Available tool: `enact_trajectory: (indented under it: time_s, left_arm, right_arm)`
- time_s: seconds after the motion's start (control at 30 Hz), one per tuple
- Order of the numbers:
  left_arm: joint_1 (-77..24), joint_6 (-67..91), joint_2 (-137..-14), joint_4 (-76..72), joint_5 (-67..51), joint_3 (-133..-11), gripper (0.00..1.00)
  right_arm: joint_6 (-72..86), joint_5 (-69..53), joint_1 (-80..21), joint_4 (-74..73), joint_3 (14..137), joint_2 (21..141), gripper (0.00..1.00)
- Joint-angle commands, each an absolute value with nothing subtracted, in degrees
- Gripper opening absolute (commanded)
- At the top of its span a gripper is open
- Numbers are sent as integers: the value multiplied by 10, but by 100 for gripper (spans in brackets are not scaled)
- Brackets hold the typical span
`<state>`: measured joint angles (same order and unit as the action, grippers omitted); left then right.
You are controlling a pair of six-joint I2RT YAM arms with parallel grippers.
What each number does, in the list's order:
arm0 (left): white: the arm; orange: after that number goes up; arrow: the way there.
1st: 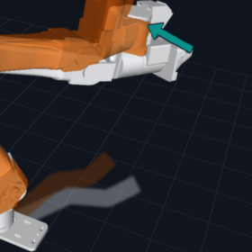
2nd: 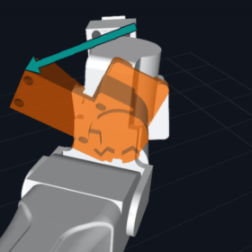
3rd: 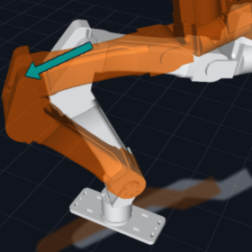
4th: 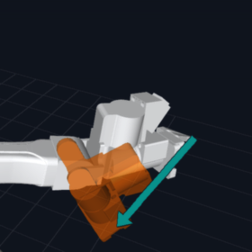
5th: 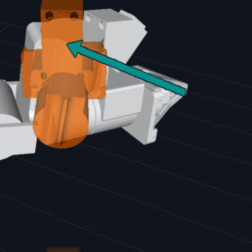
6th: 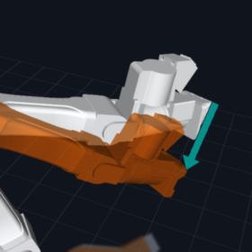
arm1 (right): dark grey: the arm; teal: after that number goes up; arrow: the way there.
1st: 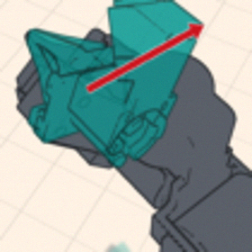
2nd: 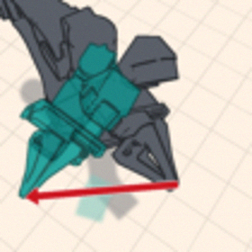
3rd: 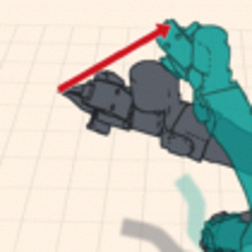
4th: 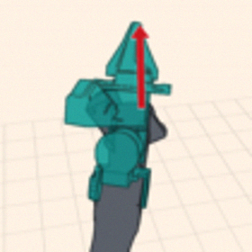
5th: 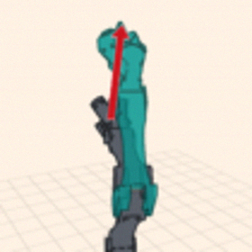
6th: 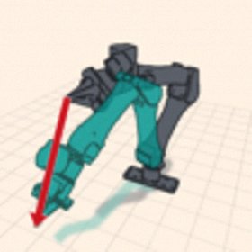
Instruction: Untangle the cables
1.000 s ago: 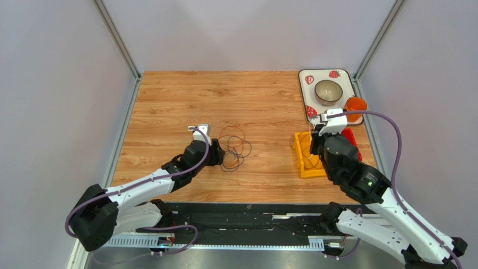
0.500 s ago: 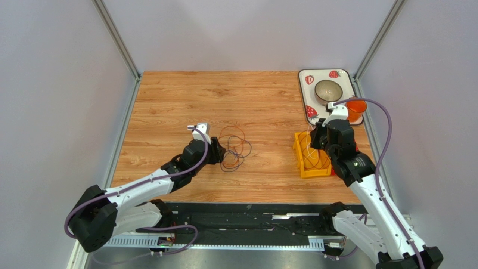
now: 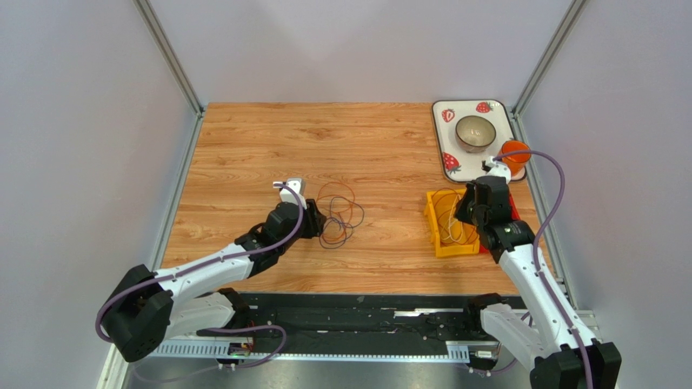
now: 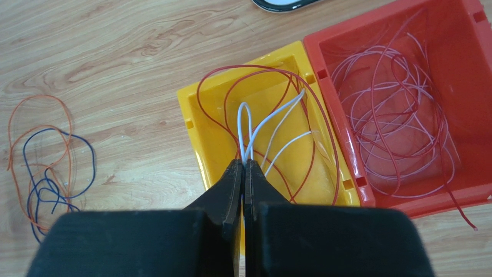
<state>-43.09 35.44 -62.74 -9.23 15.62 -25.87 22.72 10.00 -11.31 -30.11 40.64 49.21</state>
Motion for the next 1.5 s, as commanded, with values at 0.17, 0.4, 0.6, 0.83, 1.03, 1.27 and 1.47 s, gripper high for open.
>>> enact_trajectory:
  time_s: [0.17, 0.4, 0.6, 0.83, 1.03, 1.27, 1.47]
  left_arm:
    - [-431, 345, -632, -110, 160, -273, 50]
    - [-431, 346, -637, -114, 162, -273, 49]
    - [-431, 345, -647, -113, 162, -279, 49]
    - [-431, 345, -657, -113, 162, -285, 48]
    - [-431, 345, -658, -112, 163, -286, 48]
    - [-431, 345, -657, -112, 163, -284, 48]
    - [-431, 345, -657, -112, 162, -286, 48]
  right_arm:
    - [251, 105, -108, -266, 417, 575, 0]
    - [252, 103, -113, -286, 463, 683, 0]
    - [245, 115, -144, -272, 479, 721, 0]
    - [229, 134, -158, -316, 527, 732, 4]
    - [222, 127, -170, -361, 578, 736, 44]
    - [233, 146, -179, -383, 587, 710, 39]
    - [241, 134, -179, -379, 581, 679, 6]
